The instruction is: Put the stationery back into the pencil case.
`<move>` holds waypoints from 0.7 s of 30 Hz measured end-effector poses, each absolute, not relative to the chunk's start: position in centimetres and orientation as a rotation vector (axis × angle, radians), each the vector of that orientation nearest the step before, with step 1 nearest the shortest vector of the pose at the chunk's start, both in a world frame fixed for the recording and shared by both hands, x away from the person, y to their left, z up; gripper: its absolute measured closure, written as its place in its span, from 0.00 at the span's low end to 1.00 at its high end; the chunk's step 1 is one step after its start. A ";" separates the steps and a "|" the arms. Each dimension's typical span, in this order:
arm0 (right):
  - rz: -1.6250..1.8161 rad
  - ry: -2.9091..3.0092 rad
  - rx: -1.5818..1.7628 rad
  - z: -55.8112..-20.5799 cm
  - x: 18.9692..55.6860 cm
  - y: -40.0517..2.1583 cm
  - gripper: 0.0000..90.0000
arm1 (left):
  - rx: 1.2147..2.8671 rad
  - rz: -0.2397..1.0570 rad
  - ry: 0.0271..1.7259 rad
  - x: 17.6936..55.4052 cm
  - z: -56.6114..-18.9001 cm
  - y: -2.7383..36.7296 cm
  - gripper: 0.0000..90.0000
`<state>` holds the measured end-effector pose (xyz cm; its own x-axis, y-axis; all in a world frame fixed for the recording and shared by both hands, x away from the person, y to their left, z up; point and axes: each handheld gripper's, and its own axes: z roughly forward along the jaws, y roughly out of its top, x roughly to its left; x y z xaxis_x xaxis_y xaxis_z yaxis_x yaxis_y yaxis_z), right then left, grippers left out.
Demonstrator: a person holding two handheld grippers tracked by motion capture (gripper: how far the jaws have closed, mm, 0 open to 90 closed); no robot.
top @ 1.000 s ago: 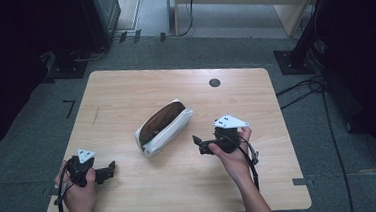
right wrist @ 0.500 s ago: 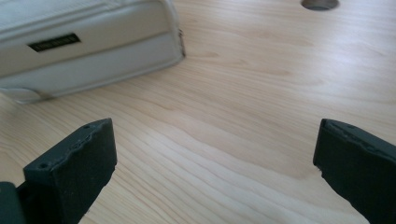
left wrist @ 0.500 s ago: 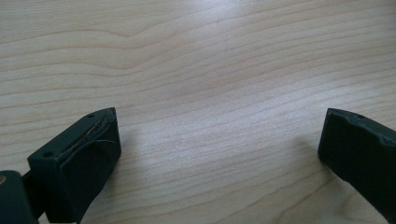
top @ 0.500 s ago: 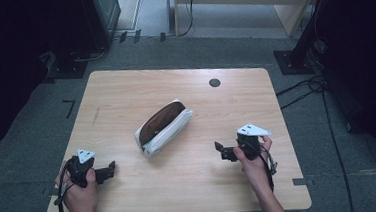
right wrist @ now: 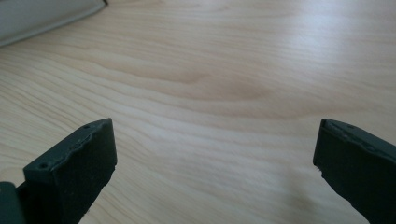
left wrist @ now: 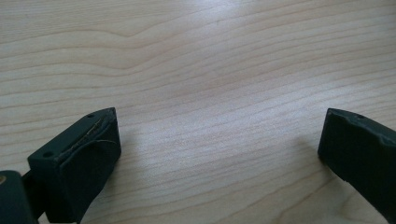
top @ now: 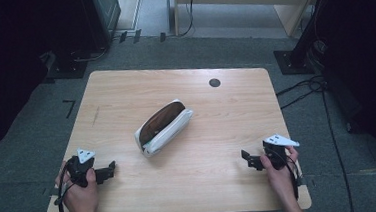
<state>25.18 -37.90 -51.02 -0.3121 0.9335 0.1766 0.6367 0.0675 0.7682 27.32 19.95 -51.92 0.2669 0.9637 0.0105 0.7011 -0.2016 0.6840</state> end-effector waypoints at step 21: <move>0.932 1.934 1.654 -52.5 21.7 -41.1 0.00 | 1.978 0.605 1.498 27.3 -51.9 20.0 0.00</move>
<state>21.74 -41.07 -52.52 -0.1971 0.9751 0.1021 0.6873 0.0632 0.7236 27.32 19.95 -51.91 0.2672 0.9636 0.0108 0.7009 -0.2021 0.6840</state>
